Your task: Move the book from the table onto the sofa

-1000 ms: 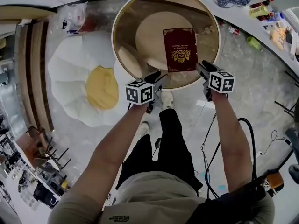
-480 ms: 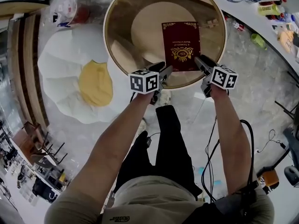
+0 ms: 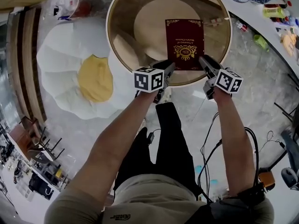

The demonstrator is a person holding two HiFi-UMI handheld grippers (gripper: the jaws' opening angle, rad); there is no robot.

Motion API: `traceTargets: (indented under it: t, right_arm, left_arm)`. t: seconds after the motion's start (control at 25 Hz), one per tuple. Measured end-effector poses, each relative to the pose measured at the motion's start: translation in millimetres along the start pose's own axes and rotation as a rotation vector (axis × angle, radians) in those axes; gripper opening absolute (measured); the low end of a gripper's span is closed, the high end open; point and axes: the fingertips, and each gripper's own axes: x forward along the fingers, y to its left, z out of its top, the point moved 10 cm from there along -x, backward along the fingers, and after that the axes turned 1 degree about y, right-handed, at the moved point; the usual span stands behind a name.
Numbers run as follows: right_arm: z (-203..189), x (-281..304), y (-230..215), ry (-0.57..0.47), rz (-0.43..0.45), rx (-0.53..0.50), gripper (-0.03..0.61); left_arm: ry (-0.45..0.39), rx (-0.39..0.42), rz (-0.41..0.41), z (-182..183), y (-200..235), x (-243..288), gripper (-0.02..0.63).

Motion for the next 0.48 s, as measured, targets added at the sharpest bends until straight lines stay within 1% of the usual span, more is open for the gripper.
traceTargets:
  t: [0.28,0.48]
  right_arm:
    - [-10.5,2.7,41.7,-0.004,0.035,-0.028,0.166]
    - [-15.2,11.9,77.9,0.020,0.066,-0.076,0.164]
  left_arm:
    - [-0.084,-0.016,0.020,-10.0,1.5,-47.5,0.107]
    - [-0.155,-0.035,0.037,-19.2,8.0,-88.2,0.107]
